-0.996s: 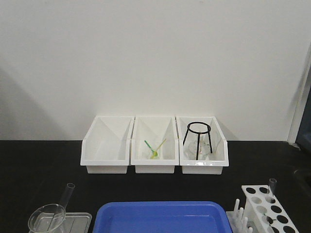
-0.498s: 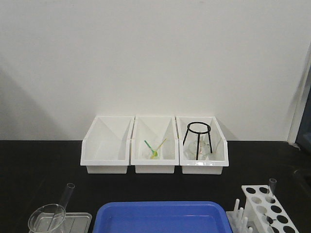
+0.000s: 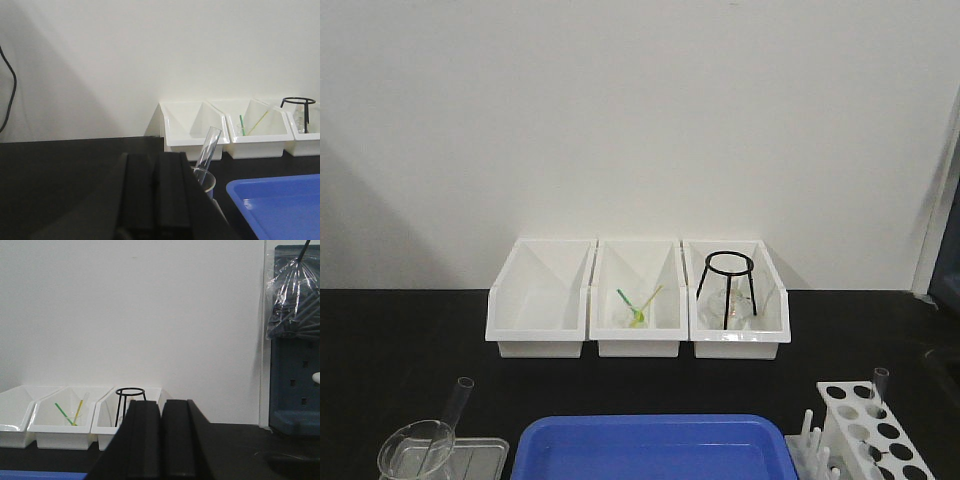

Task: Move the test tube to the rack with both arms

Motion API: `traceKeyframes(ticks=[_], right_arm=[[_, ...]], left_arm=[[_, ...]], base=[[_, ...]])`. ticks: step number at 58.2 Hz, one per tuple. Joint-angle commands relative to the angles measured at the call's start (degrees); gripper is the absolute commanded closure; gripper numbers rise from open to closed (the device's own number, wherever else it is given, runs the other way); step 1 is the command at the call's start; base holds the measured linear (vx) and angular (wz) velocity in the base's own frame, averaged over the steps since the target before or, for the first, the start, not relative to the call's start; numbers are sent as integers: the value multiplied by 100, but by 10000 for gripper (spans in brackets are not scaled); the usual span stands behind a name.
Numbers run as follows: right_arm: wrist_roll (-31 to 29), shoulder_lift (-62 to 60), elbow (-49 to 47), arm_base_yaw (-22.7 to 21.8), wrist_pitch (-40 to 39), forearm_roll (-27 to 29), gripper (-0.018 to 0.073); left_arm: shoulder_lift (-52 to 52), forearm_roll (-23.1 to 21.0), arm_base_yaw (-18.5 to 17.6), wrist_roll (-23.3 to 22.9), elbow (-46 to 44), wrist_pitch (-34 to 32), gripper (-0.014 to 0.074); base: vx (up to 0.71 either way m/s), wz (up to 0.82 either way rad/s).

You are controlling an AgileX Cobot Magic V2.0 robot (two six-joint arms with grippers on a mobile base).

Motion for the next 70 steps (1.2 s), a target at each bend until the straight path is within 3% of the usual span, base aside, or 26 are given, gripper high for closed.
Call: traceKeyframes(ticks=[1, 12, 21, 28, 35, 48, 70], right_arm=[[18, -49, 77, 3, -608, 11, 568], [-33, -49, -264, 3, -725, 54, 568], [-119, 252, -1469, 3, 331, 0, 568], [-324, 1083, -2371, 3, 930, -63, 568], [-361, 1973, -2888, 10, 684, -259, 568], [-361, 2928, -3057, 10, -531, -287, 568], [-361, 3085, -3057, 10, -840, -287, 568]], left_arm=[[-78, -11, -33, -25, -165, -631, 603], [-78, -492, -33, -316, -546, -847, 603], [220, -418, -33, -147, -1600, -692, 603], [1104, -418, -33, 0, -2421, -645, 603], [2169, -418, -33, 15, -3074, -711, 603], [3469, -418, -33, 15, -3627, -815, 603], [3635, -418, -33, 15, -3633, -956, 603]], base=[[0, 0], [0, 0], [0, 0], [0, 0], [0, 0], [0, 0], [0, 0]])
